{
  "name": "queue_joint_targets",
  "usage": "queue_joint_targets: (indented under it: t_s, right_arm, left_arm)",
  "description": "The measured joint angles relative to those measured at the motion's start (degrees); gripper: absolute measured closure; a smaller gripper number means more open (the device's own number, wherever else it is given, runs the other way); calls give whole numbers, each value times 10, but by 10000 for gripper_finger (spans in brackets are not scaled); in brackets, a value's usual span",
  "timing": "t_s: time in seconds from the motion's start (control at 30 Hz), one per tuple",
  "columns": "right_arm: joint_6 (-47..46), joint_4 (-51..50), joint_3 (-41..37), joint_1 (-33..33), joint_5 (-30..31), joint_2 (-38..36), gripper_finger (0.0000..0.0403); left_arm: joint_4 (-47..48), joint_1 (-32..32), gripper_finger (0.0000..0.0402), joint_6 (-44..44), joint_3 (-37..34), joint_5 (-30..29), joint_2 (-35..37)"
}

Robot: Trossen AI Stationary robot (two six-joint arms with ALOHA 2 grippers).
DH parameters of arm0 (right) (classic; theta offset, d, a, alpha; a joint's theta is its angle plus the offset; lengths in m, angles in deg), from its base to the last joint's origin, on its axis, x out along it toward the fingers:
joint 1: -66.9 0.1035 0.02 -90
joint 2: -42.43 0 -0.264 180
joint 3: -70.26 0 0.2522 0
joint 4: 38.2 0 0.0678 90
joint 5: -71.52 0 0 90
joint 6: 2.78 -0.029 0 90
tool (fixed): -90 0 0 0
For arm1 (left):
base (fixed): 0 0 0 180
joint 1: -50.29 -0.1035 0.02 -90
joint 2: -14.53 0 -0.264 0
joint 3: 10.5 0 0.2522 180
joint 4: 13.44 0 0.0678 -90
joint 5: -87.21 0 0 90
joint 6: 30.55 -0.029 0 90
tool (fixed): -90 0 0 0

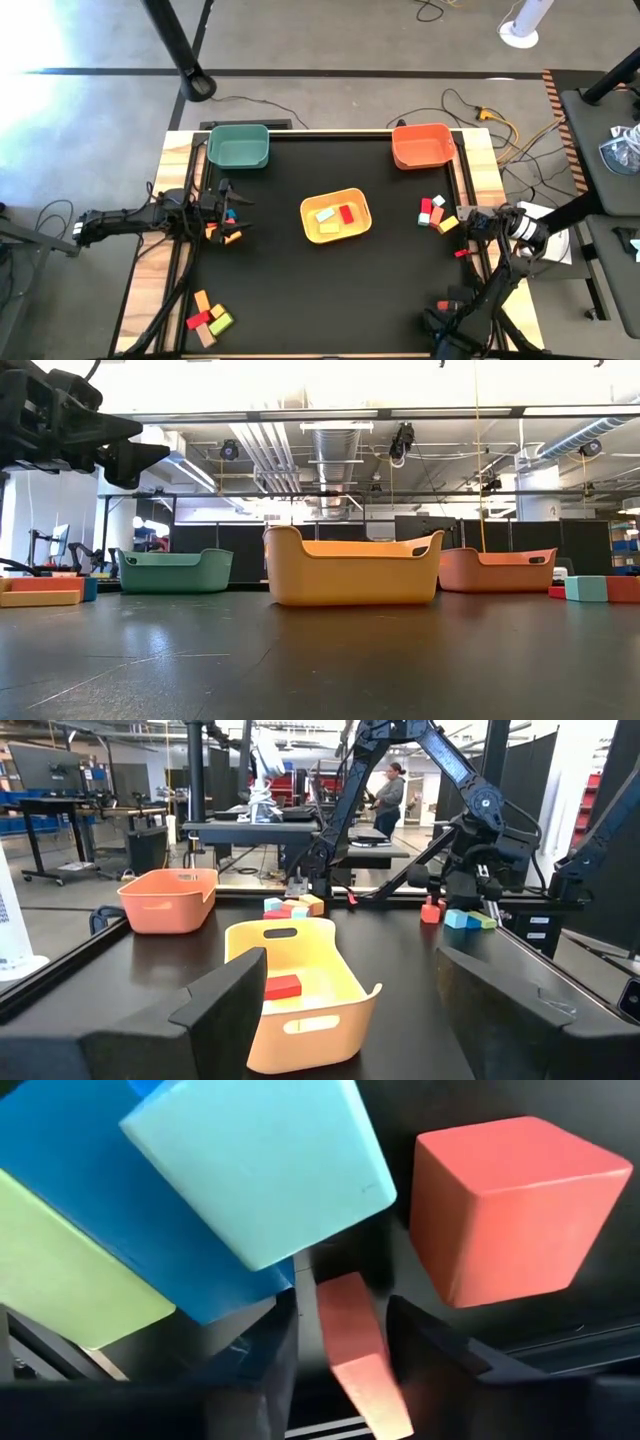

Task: Sort blocks by size
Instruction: Put the orange thin block into the yellow bin

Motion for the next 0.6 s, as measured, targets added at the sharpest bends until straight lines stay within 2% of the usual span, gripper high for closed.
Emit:
queue_joint_targets:
  t_s: [0.33, 0.53, 0.6]
  right_arm:
    - [-30, -11, -2, 0, 2, -23, 350]
    - [-54, -94, 45, -19, 12, -66, 351]
    - [-56, -130, 70, -30, 43, -79, 351]
  left_arm:
    - [0, 0, 128, 0, 0, 0, 0]
    - [0, 0, 128, 0, 0, 0, 0]
    - [0, 0, 128, 0, 0, 0, 0]
